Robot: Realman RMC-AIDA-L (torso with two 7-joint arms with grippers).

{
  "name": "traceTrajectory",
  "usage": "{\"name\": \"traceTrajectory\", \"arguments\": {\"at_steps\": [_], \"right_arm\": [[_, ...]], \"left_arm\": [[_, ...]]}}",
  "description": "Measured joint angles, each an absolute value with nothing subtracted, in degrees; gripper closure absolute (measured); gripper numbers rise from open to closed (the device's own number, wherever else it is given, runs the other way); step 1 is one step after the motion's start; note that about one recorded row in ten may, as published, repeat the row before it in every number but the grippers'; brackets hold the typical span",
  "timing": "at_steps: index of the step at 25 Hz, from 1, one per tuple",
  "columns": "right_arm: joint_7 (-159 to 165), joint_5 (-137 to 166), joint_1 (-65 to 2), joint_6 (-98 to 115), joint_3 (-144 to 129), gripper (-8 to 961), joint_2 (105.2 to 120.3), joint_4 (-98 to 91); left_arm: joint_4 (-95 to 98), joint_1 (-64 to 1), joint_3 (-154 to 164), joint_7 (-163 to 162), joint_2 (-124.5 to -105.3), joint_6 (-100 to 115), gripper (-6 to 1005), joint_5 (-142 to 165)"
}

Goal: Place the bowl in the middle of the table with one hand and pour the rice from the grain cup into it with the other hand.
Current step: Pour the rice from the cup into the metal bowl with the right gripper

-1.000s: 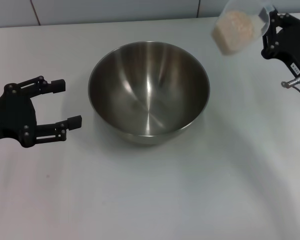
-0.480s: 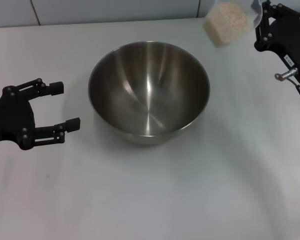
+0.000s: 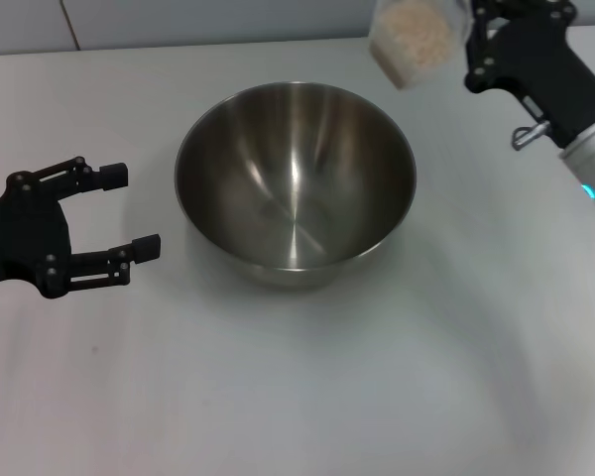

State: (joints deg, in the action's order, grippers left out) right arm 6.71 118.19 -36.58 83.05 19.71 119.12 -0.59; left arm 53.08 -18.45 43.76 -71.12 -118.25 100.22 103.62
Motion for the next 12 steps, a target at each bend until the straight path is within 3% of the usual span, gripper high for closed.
{"name": "traceTrajectory", "arguments": {"at_steps": [12], "right_arm": [[-16.3,118.2,-38.4,77.5,15.9,949,119.29,2.5]], "left_arm": [[53.1,-18.5,43.7,-71.2,-118.3,100.3,140,103.1]]}}
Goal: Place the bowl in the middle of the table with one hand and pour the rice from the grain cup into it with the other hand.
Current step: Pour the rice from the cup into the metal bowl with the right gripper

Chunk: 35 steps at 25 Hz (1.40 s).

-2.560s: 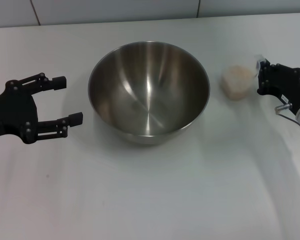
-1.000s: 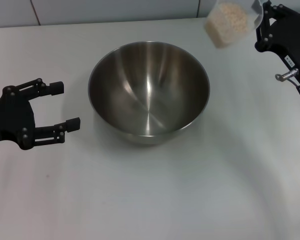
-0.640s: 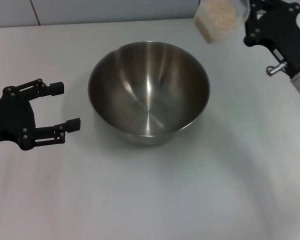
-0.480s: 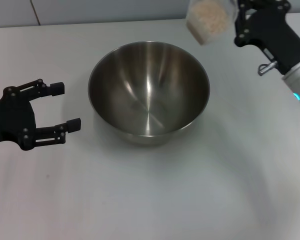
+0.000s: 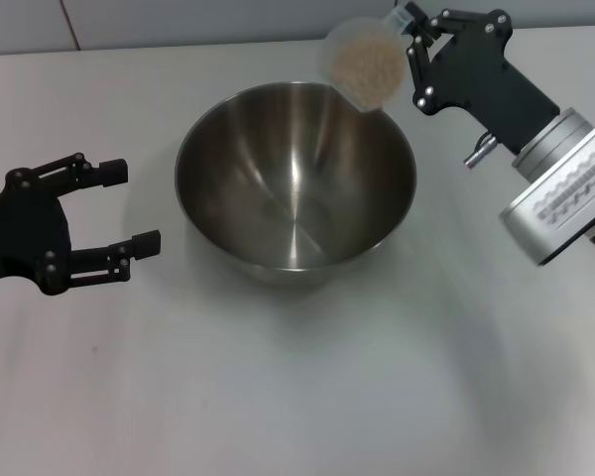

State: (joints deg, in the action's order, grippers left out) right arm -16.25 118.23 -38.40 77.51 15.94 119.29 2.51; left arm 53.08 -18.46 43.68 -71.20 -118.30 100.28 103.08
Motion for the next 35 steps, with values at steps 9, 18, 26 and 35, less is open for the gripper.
{"name": "traceTrajectory", "arguments": {"at_steps": [9,18,26,35], "right_arm": [[-39.0,119.9,-37.1,78.5,15.7,949,119.37,4.9],[-48.8,125.7,-37.4,76.7,15.7,949,119.2,4.2],[-65.4,125.9,-37.6,74.4,15.7,949,119.26,4.7],[-80.4,125.5,-38.1,74.4,16.6,949,119.27,6.0]], "left_arm": [[53.1,-18.4,43.7,-71.1,-118.3,100.3,140,102.8],[53.1,-18.4,43.7,-70.9,-118.35,100.3,140,102.5],[53.0,-18.4,44.0,-70.8,-118.39,100.3,140,102.1],[53.0,-18.6,43.7,-70.8,-118.39,100.3,140,102.1]]}}
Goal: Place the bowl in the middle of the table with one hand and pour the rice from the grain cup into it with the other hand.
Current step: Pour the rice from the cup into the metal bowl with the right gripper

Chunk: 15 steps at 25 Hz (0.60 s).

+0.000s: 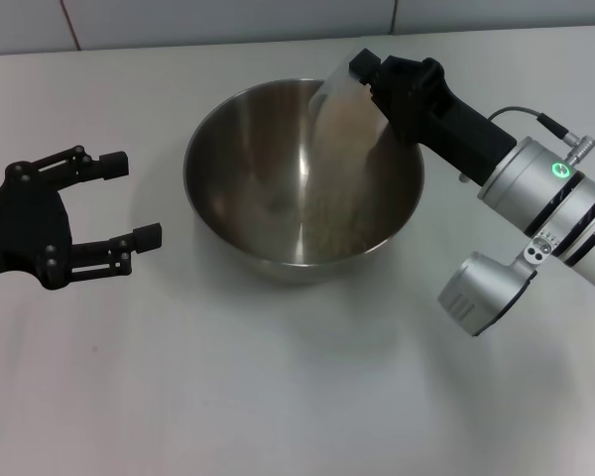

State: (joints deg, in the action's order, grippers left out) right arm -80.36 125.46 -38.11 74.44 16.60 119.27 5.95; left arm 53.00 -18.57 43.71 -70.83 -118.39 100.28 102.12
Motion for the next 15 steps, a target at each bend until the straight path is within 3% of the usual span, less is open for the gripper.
{"name": "traceTrajectory", "arguments": {"at_steps": [15], "right_arm": [[-92.9,125.7,-38.8,75.2,16.0,949,119.35,6.6]], "left_arm": [[53.0,-18.4,43.7,-70.8,-118.39,100.2,140,101.4]]}}
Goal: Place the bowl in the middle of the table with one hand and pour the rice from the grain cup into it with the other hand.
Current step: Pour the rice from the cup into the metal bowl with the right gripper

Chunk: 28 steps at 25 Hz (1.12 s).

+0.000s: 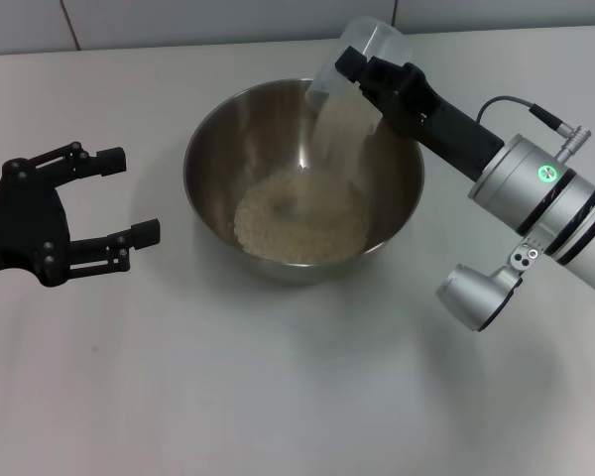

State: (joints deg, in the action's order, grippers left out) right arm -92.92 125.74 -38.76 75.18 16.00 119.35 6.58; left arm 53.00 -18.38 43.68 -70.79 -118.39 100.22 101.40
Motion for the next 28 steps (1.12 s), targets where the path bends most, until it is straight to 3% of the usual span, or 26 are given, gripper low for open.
{"name": "traceTrajectory", "arguments": {"at_steps": [28], "right_arm": [[-101.8,125.4,-36.3,75.2,18.1,950,119.36,13.0]], "left_arm": [[53.0,-18.5,44.0,-70.7,-118.32,100.3,140,101.3]]}}
